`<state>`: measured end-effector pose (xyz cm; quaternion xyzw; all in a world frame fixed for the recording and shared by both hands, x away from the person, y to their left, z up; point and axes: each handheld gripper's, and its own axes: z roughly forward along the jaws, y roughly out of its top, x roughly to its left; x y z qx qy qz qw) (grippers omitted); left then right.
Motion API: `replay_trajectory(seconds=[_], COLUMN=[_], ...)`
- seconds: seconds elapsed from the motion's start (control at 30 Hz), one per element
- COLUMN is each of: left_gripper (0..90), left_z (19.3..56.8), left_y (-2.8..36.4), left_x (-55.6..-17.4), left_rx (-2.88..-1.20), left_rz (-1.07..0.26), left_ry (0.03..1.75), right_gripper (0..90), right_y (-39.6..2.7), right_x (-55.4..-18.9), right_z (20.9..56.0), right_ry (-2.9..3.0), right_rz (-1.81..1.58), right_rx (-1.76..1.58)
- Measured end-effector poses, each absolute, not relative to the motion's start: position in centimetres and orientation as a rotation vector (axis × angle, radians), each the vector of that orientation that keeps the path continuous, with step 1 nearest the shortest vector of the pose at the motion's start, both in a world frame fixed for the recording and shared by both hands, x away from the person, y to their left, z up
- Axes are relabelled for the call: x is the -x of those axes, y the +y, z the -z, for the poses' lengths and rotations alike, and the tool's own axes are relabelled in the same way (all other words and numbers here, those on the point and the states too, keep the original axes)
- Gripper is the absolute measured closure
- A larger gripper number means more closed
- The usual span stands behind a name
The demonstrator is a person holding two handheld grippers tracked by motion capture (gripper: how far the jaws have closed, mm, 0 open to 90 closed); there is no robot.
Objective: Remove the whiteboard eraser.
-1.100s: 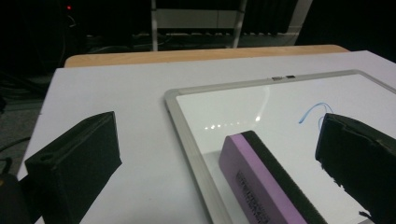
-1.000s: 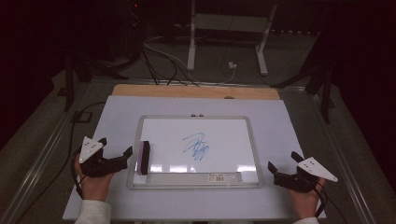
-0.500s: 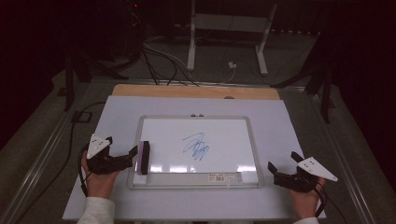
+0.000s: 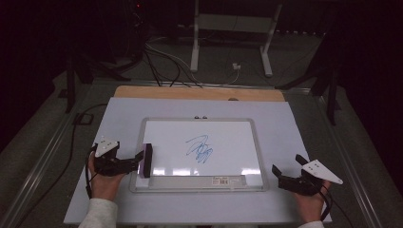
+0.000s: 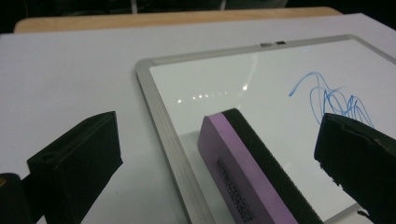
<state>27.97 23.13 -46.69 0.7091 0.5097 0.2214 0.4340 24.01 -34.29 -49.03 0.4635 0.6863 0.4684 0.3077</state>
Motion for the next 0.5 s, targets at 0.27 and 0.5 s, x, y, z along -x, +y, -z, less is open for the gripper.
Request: replay_trajectory(seconds=[0.27,0.5], left_gripper=[3.5,5.3], left_z=[47.5,47.8], left_y=[22.8,22.6], left_x=[-28.1,-28.2], left_rx=[-1.822,-1.858], left_rz=[-0.517,-0.492], left_ry=[1.28,1.29], right_gripper=[0.3,0.3], right_y=[-34.3,-34.3], right_x=[-24.0,-24.0], right_z=[49.1,49.1], right_ry=[1.816,1.816], right_rz=[-1.241,-1.241], right_rx=[-1.226,-1.226])
